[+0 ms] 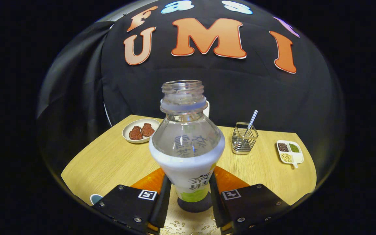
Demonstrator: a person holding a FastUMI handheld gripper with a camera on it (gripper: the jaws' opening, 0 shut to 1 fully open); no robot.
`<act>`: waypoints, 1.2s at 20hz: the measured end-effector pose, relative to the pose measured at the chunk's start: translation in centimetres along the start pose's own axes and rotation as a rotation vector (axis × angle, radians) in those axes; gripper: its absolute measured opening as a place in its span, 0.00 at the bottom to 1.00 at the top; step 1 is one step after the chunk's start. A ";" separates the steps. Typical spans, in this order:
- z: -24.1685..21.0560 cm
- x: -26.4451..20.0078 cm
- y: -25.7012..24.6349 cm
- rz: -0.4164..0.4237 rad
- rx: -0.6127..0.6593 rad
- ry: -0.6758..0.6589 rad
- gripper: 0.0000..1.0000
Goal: Take the bottle from table, then pour the juice into the cup, finally place the bottle on the coaster
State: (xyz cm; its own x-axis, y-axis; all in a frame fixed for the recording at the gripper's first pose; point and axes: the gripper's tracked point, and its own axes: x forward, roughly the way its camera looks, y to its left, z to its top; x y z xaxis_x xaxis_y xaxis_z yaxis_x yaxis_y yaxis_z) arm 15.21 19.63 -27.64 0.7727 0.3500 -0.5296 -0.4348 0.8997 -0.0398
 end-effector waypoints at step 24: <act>-5.9 2.3 -0.7 0.033 0.006 0.042 0.69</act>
State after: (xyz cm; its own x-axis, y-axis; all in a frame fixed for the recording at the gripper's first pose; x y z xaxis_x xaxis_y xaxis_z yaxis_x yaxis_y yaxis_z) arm 14.56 18.28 -33.86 0.7376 0.3686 -0.5657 -0.4570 0.8893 -0.0163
